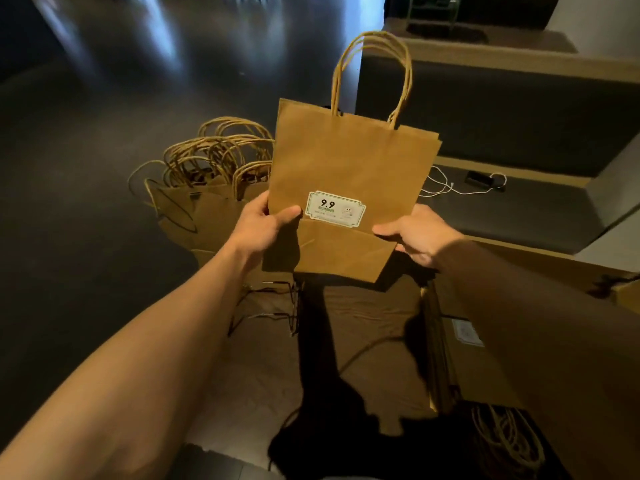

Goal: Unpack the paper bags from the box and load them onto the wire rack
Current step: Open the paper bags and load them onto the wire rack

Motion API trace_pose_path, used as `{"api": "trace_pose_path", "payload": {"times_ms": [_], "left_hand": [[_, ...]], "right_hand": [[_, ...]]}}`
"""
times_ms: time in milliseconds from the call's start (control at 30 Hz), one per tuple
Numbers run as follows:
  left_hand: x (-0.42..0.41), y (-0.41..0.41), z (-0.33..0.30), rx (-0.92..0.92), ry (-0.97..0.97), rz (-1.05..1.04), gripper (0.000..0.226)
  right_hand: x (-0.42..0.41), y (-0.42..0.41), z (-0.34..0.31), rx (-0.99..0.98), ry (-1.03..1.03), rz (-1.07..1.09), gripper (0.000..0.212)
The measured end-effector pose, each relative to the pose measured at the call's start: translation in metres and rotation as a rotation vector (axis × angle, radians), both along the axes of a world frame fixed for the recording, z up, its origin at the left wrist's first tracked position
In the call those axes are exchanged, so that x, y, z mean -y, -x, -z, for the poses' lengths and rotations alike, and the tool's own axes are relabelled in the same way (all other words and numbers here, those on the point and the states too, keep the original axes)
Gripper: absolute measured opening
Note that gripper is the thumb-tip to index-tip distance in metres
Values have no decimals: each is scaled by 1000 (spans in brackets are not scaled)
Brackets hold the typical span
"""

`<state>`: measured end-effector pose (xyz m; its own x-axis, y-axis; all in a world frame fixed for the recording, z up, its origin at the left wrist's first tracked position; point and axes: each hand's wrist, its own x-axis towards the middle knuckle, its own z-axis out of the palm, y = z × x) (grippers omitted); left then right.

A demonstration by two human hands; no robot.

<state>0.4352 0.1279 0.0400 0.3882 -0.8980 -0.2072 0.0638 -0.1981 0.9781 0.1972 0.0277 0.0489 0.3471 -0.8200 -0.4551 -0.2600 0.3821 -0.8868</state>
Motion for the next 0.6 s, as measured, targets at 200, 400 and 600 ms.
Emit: {"api": "trace_pose_path", "payload": {"times_ms": [200, 400, 600], "left_hand": [[-19, -12, 10, 497, -35, -226, 38], [-44, -25, 51, 719, -377, -177, 17], [-41, -36, 66, 965, -705, 288, 22]], "right_hand": [[-2, -39, 0, 2, 185, 164, 30], [-5, -61, 3, 23, 210, 191, 30], [-15, -87, 5, -34, 214, 112, 23]]}}
